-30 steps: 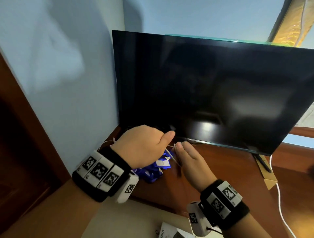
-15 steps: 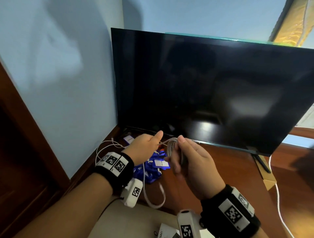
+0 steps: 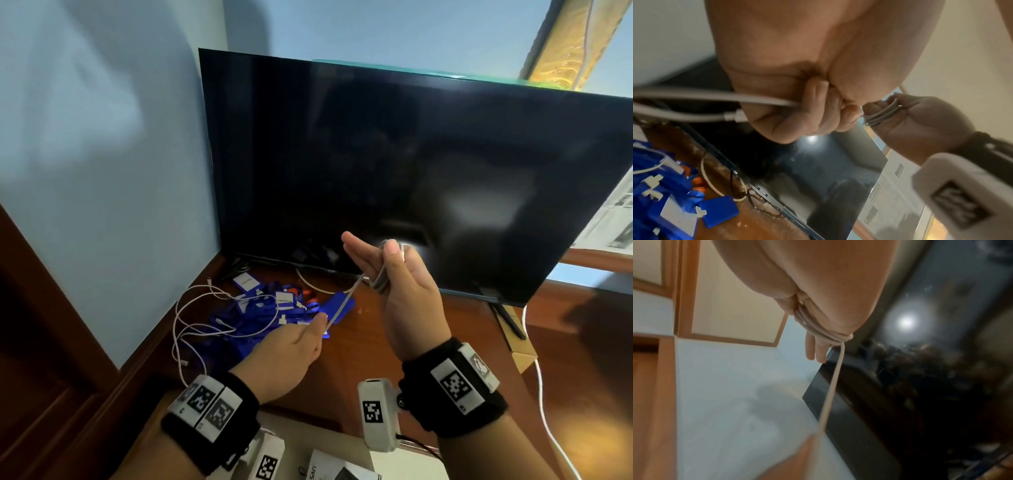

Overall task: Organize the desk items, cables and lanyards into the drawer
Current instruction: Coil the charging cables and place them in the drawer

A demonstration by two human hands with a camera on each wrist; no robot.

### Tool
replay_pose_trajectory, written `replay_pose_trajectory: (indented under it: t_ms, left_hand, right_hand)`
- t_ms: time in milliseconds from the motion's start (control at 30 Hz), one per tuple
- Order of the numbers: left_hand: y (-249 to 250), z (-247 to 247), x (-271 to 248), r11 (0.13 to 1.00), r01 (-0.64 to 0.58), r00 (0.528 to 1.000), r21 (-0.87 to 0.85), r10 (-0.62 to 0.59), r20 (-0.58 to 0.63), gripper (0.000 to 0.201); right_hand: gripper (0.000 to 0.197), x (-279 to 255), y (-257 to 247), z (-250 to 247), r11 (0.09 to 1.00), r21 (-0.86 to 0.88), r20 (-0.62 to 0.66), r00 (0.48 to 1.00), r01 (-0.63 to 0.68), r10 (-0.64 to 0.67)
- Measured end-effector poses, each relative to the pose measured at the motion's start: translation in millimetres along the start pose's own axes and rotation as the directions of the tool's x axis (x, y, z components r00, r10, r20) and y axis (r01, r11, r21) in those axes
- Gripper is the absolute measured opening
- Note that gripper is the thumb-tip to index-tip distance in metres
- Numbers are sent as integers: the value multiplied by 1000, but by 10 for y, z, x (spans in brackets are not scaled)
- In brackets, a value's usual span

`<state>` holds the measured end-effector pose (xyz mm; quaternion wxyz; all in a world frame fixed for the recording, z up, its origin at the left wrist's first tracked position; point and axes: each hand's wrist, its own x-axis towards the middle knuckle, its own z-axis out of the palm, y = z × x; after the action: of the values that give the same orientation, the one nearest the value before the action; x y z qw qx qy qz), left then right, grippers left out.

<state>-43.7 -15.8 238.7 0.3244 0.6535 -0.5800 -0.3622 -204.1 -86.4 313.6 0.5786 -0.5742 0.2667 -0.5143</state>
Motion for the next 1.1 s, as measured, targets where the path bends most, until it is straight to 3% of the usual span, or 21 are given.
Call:
replay_pose_trajectory:
  t_ms: [100,200,300,400,500,633,767,933,1100]
  left_hand:
    - [18,-13,-121,997,-50,998,55,49,26,66]
    - [145,-62,-260,978,-134,990,159,126,57,64]
    - [345,-155,-349,927,-232,972,296,231,39,64]
    - [505,-294,-341,868,-295,941,400,336,-36,64]
    - [620,-488,-242,861,-296,922,413,371,-112,62]
    - [622,-657,-7,871,-268,899,411,379,-218,63]
    - [506,-715,231,913,-177,925,366,282,-255,64]
    - [226,-649,413,971,-71,951,230,135,-277,63]
    - [-102,-397,448,996,-16,971,84,35,-235,62]
  right_hand:
    - [37,27,82,-143,962,-257,2,996,87,-89]
    - [36,38,187,-231,873,-463,88,988,154,-127]
    - [26,50,353,-268,784,-607,135,989,128,-58]
    - [24,1,434,-262,740,-673,98,993,20,62]
    - [38,-120,490,-202,808,-588,87,990,-42,115]
    - [57,-283,454,-57,925,-370,172,971,-92,166]
    - [59,-342,382,38,966,-216,205,961,-139,184]
    - [40,-338,254,136,986,-16,249,954,-166,165]
    - [37,-273,105,175,987,86,198,974,-133,114]
